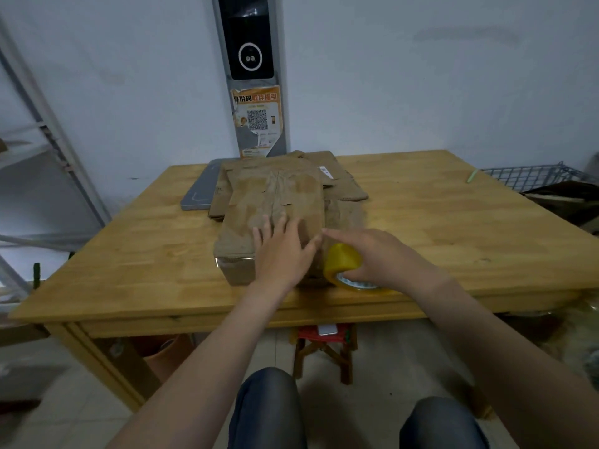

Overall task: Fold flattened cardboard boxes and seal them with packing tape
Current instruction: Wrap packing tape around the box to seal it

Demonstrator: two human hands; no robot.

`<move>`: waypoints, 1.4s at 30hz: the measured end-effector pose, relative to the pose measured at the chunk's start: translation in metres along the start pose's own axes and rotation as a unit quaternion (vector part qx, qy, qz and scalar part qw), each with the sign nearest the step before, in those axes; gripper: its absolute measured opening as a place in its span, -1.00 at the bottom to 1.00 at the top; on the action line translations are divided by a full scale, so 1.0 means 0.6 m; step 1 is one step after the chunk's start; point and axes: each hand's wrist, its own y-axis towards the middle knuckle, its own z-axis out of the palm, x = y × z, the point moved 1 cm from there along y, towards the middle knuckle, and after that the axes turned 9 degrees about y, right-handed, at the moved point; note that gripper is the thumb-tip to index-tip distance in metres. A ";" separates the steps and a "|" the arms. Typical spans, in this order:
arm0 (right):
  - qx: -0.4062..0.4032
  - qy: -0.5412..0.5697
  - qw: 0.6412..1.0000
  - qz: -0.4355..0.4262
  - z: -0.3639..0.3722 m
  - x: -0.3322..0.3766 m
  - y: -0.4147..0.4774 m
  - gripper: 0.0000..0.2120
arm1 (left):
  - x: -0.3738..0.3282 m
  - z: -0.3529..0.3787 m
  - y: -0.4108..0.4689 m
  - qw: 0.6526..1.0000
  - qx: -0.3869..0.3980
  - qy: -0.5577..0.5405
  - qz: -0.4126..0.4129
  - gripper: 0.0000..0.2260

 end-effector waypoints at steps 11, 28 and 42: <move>-0.006 0.029 1.000 0.012 0.012 -0.037 0.012 -0.19 | -0.003 0.020 0.019 0.988 0.057 0.140 0.032 -0.08; 0.057 -0.004 0.998 0.020 0.005 -0.031 0.024 -0.11 | 0.046 0.021 0.026 0.982 -0.002 0.157 0.106 -0.07; 0.128 0.012 0.990 0.062 0.005 -0.009 0.043 -0.23 | 0.144 -0.026 0.022 0.995 0.066 -0.030 -0.072 0.00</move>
